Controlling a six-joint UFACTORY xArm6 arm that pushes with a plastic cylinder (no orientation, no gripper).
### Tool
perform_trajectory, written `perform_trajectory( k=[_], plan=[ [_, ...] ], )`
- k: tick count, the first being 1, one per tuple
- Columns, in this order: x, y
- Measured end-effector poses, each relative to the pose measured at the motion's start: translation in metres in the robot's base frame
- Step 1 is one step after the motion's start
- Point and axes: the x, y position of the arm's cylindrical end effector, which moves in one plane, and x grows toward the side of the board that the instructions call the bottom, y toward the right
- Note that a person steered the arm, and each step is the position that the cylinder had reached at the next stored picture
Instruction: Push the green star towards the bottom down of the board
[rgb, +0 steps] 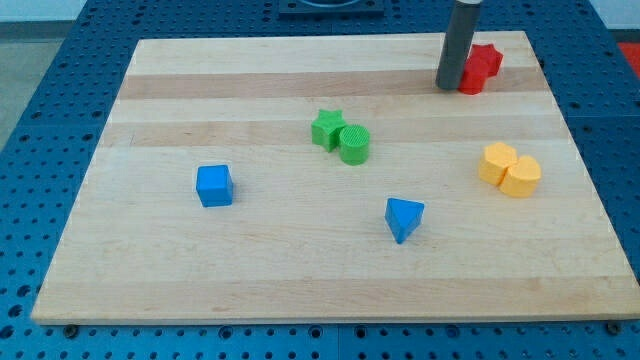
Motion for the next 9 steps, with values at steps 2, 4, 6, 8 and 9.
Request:
perform_trajectory(
  k=[2, 4, 6, 8, 9],
  plan=[
    [0.028, -0.049],
    [0.028, -0.101],
    [0.029, -0.181],
    [0.033, -0.217],
    [0.053, -0.217]
  ],
)
